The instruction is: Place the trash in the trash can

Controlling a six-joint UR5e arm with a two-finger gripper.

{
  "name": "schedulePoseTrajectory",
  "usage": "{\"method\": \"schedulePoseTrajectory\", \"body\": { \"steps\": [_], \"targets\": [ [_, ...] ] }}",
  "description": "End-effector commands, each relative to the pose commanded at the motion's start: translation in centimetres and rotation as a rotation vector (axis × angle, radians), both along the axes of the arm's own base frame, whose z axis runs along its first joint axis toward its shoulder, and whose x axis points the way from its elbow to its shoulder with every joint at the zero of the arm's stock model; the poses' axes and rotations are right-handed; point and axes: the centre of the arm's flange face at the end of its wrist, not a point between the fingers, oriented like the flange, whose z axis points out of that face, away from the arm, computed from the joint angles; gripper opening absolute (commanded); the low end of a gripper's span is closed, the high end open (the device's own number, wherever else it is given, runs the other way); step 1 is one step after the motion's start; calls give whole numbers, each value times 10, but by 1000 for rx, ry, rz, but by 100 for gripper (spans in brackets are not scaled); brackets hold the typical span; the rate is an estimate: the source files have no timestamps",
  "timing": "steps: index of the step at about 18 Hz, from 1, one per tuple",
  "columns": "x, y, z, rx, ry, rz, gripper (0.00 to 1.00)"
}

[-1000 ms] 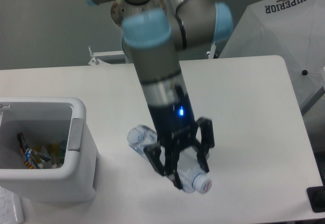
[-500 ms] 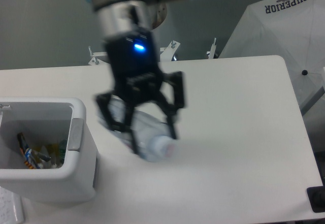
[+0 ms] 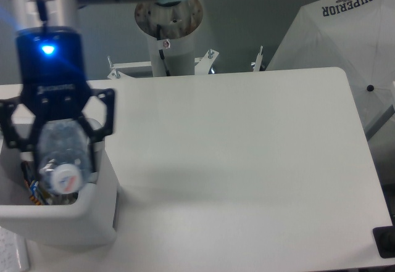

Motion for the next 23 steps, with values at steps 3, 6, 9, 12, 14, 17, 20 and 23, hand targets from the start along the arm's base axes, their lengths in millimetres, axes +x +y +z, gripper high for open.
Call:
{"method": "schedulePoseTrajectory", "body": {
  "steps": [3, 6, 9, 12, 14, 17, 20, 23],
  "targets": [
    [7, 11, -13, -18, -6, -20, 55],
    [12, 19, -25, -34, -10, -31, 55],
    [12, 20, -28, -40, -13, -32, 55],
    [12, 21, -29, -40, -13, -32, 55],
    [11, 22, -32, -46, -15, -31, 60],
    [11, 23, -34, -57, -1, -44, 76],
    [10, 23, -30, -73, 48, -81, 92],
    [8, 18, -23, -79, 79, -83, 100]
  ]
}}
